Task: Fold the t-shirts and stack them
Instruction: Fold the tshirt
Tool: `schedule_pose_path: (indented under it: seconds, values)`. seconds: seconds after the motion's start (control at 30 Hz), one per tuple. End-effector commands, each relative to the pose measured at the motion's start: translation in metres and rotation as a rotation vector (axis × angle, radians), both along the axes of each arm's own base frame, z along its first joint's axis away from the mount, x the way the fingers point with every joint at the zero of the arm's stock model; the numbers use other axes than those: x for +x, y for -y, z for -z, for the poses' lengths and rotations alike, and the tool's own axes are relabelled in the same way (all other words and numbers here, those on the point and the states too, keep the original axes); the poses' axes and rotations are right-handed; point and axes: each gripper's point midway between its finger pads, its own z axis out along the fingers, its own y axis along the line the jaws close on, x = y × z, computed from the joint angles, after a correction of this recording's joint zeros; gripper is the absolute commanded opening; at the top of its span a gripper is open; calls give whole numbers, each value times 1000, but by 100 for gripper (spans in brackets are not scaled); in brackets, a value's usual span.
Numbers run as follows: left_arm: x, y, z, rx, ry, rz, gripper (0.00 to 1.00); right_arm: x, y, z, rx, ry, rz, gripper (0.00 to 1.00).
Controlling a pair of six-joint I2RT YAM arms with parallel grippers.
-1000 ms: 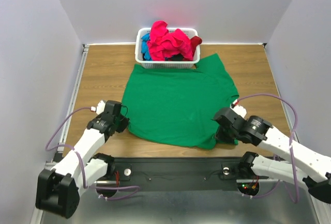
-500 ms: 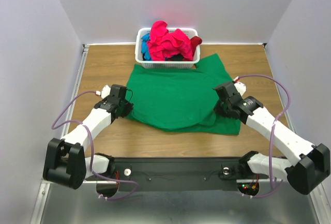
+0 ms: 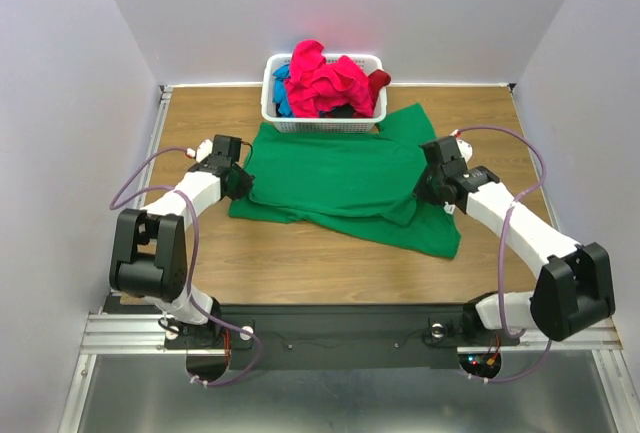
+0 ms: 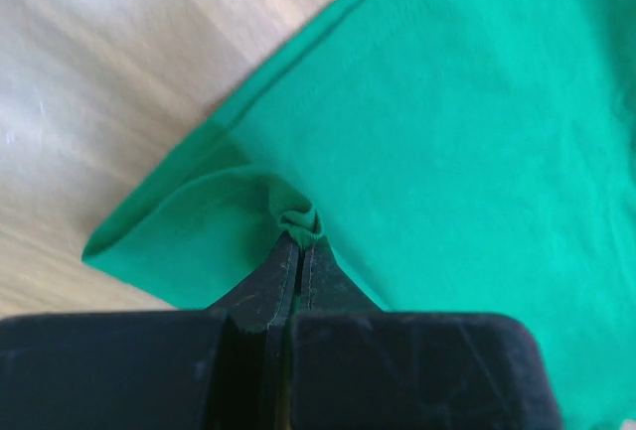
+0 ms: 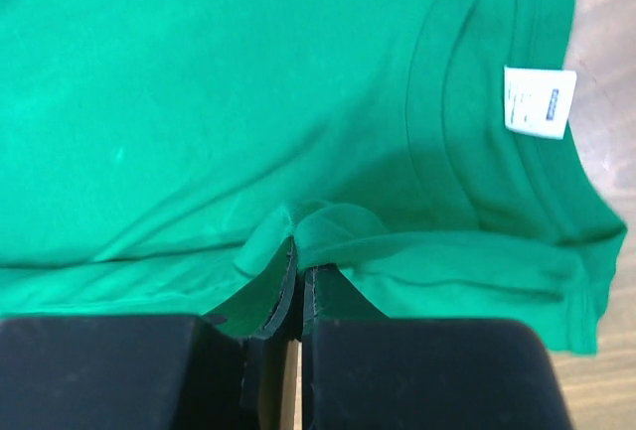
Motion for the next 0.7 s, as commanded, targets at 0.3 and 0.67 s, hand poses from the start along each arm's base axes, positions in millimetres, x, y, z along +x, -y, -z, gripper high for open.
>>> schedule_pose_path:
  seconds: [0.3, 0.67]
  values:
    - [35, 6, 6, 14, -15, 98, 18, 72, 3, -7, -30, 74, -134, 1]
    - [44, 1, -27, 60, 32, 125, 98, 88, -17, 15, 77, -9, -261, 84]
